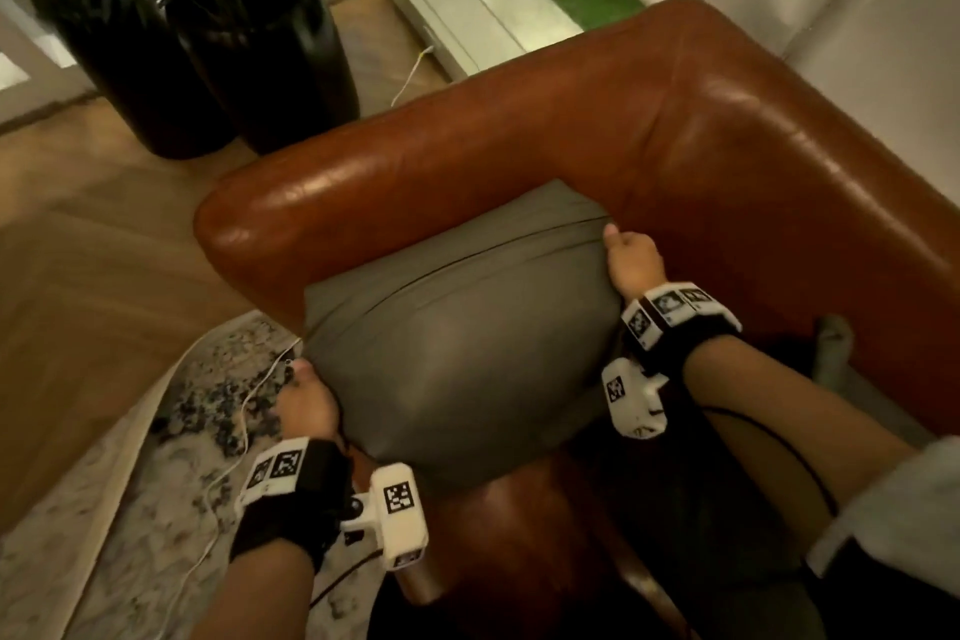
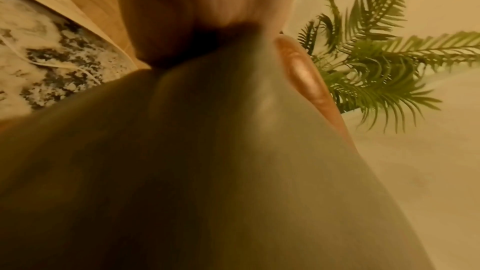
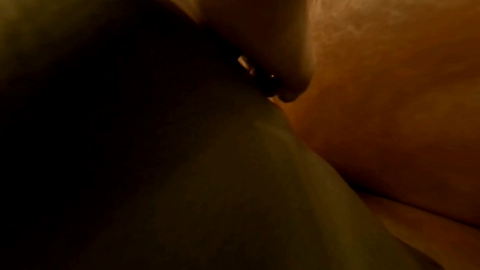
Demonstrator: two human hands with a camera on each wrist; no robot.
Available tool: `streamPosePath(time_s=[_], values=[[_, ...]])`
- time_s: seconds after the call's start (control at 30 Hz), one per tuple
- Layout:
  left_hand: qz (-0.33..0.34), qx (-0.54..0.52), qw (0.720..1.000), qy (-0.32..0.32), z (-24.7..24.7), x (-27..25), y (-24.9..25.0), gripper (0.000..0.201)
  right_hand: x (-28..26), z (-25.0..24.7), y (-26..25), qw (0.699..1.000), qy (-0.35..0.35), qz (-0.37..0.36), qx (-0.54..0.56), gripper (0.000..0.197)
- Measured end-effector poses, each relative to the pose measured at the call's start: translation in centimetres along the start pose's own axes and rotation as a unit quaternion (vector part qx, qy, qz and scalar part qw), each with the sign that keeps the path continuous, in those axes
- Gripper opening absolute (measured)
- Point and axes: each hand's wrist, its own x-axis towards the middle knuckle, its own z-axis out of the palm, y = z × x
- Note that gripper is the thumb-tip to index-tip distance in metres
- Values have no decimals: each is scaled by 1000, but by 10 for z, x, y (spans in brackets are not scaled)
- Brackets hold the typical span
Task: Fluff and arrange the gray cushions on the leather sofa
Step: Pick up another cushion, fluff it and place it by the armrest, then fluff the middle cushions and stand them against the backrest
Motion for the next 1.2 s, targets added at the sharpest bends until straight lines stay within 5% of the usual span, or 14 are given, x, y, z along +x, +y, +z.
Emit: streamPosePath(time_s=[0.17,0.23,0.3,0.37,0.47,0.6,0.83,0.97,1.07,1.2], values=[[32,107,992,-64,-29,49,-19,79,-15,-18,-8,996,13,71,45,65],[70,185,980,-15,-50,30,3,86,-37,-36,-3,990,27,60,126,60],[183,196,960,76,-60,-12,38,65,-67,-56,5,983,68,28,170,48],[352,159,920,72,-56,-66,68,49,-109,-72,19,982,96,-22,163,32],[513,185,823,-161,-17,-129,76,36,-171,-80,63,987,75,-77,119,15],[544,245,633,-493,59,-197,46,28,-235,-85,146,991,102,-85,-31,15],[723,252,338,-547,138,-266,-55,43,-290,-123,277,927,345,2,-149,26],[782,336,167,-498,169,-268,-88,56,-286,-126,311,919,358,31,-165,46],[801,412,104,-421,196,-259,-88,59,-277,-130,318,926,330,21,-179,51],[811,421,151,-378,236,-246,-75,73,-258,-144,318,941,259,34,-214,71]])
